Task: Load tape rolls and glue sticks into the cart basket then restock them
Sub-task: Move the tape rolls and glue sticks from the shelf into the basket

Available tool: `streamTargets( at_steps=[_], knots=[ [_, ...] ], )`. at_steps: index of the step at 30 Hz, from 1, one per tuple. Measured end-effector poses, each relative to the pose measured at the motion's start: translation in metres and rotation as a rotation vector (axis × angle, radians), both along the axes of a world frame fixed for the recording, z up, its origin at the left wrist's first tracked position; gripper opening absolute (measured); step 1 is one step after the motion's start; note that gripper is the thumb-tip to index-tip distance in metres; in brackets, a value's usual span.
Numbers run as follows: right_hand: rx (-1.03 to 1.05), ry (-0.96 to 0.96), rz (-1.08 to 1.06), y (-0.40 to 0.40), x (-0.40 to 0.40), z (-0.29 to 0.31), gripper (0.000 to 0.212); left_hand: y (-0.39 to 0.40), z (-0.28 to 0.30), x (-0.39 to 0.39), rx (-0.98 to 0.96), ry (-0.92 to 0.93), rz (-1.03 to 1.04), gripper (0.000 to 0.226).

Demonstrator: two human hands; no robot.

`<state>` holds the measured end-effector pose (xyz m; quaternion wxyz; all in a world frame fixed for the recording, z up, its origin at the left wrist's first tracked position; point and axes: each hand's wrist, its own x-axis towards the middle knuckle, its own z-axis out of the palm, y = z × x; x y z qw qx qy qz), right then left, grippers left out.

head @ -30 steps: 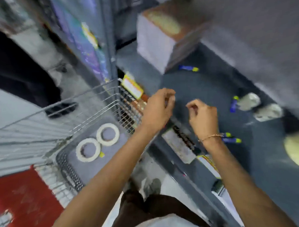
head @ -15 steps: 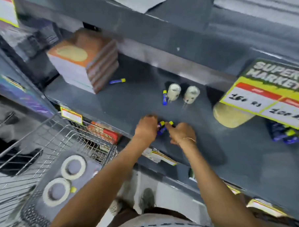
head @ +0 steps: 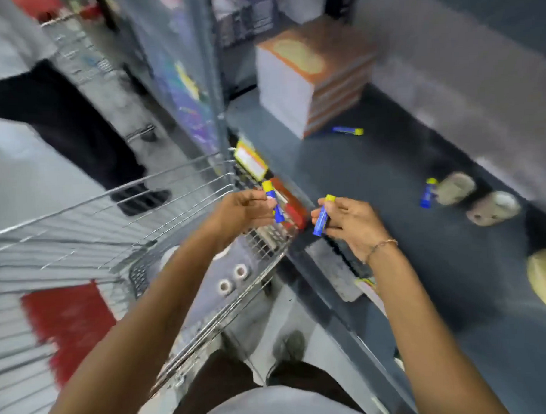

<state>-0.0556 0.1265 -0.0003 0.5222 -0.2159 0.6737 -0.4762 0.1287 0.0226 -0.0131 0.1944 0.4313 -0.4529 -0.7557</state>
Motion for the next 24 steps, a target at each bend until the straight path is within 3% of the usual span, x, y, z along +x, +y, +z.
streamTargets(
  at_steps=[4, 7, 9, 11, 12, 14, 16, 18, 24],
  knots=[
    [0.062, -0.041, 0.184, -0.064, 0.085, -0.033, 0.017, -0.024, -0.066, 0.126, 0.071, -0.187, 0.26, 0.021],
    [0.243, -0.04, 0.375, -0.105, 0.163, -0.088, 0.026, -0.014, -0.132, 0.199, 0.24, -0.373, 0.399, 0.028],
    [0.371, 0.061, 0.539, -0.124, 0.219, -0.137, 0.023, 0.001, -0.177, 0.23, 0.318, -0.536, 0.404, 0.027],
    [0.437, 0.318, 0.736, -0.131, 0.261, -0.182, 0.013, 0.018, -0.214, 0.238, 0.334, -0.647, 0.366, 0.012],
    [0.478, 0.472, 0.841, -0.131, 0.278, -0.202, 0.025, 0.024, -0.229, 0.237, 0.322, -0.712, 0.314, 0.011],
    [0.509, 0.671, 0.993, -0.128, 0.307, -0.235, 0.034, 0.033, -0.261, 0.238, 0.276, -0.85, 0.142, 0.026],
    [0.579, 0.709, 1.005, -0.118, 0.322, -0.263, 0.033, 0.038, -0.281, 0.235, 0.177, -0.962, 0.056, 0.033],
    [0.637, 0.728, 1.017, -0.112, 0.326, -0.285, 0.035, 0.039, -0.293, 0.231, 0.173, -0.984, 0.112, 0.038],
    [0.696, 0.783, 1.12, -0.113, 0.323, -0.316, 0.034, 0.034, -0.316, 0.223, 0.377, -0.952, 0.185, 0.038]
  ],
)
